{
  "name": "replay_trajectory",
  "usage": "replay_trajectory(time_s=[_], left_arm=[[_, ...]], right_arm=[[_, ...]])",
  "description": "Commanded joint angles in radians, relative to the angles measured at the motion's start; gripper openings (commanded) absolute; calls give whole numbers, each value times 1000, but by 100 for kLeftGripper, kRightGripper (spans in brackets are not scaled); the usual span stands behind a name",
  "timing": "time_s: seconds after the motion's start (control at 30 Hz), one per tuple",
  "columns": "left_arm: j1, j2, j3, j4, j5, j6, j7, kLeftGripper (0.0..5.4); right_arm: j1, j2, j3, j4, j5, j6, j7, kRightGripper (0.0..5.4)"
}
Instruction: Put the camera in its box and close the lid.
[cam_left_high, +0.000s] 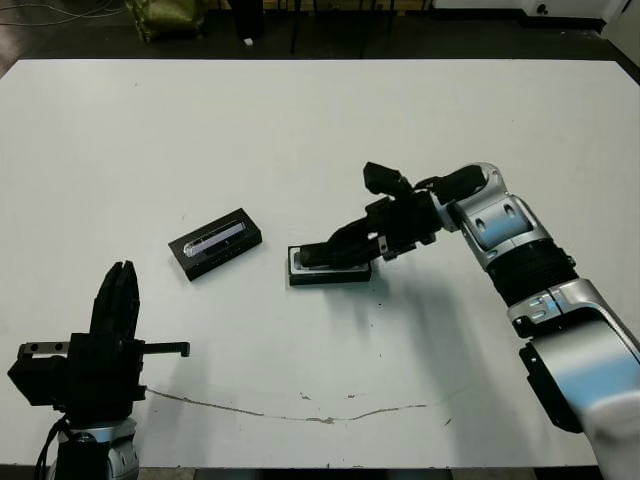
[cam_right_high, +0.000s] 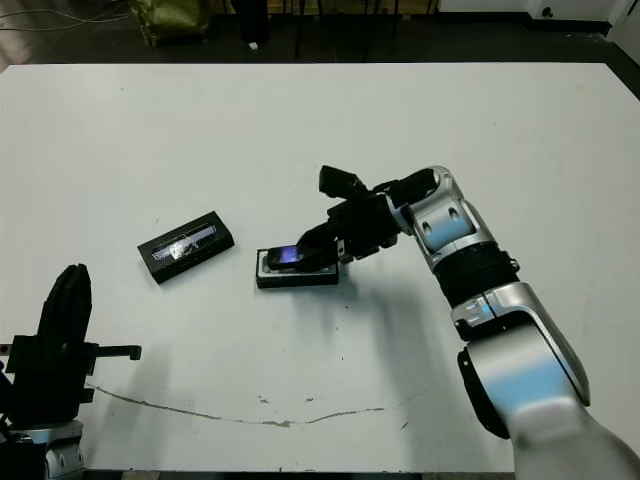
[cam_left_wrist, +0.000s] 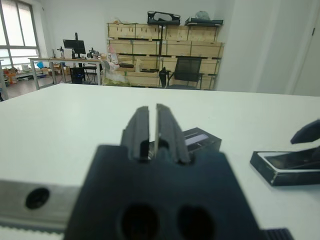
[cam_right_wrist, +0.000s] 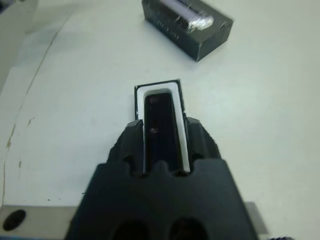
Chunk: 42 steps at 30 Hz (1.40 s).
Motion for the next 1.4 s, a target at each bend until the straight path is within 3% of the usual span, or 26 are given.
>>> replay_trajectory(time_s=[0.03, 0.53, 0.67, 0.83, 0.93, 1.17, 1.33, 1.4], left_arm=[[14, 2, 6, 11, 4, 14, 1, 0], [19, -3, 1, 3, 0, 19, 3, 0], [17, -1, 1, 3, 9, 19, 5, 0], [17, -1, 2, 1, 7, 22, 5, 0], [9, 4, 5, 9, -1, 19, -3, 0], [-3, 9, 8, 6, -6, 36, -9, 0], [-6, 11, 11, -7, -7, 47, -10, 0], [-9, 16, 16, -9, -13, 50, -16, 0]], right_arm=[[-16, -21, -9, -3, 10, 22, 9, 194], [-2, -20, 23, -8, 5, -27, 39, 524], [15, -38, -26, -63, 26, -12, -15, 539], [90, -53, -149, -180, 109, 55, -146, 539], [182, -44, -241, -304, 164, 75, -281, 503], [386, 4, -390, -564, 259, 47, -570, 342], [569, -5, -440, -772, 252, 23, -737, 228], [662, -7, -455, -843, 227, -34, -794, 182]])
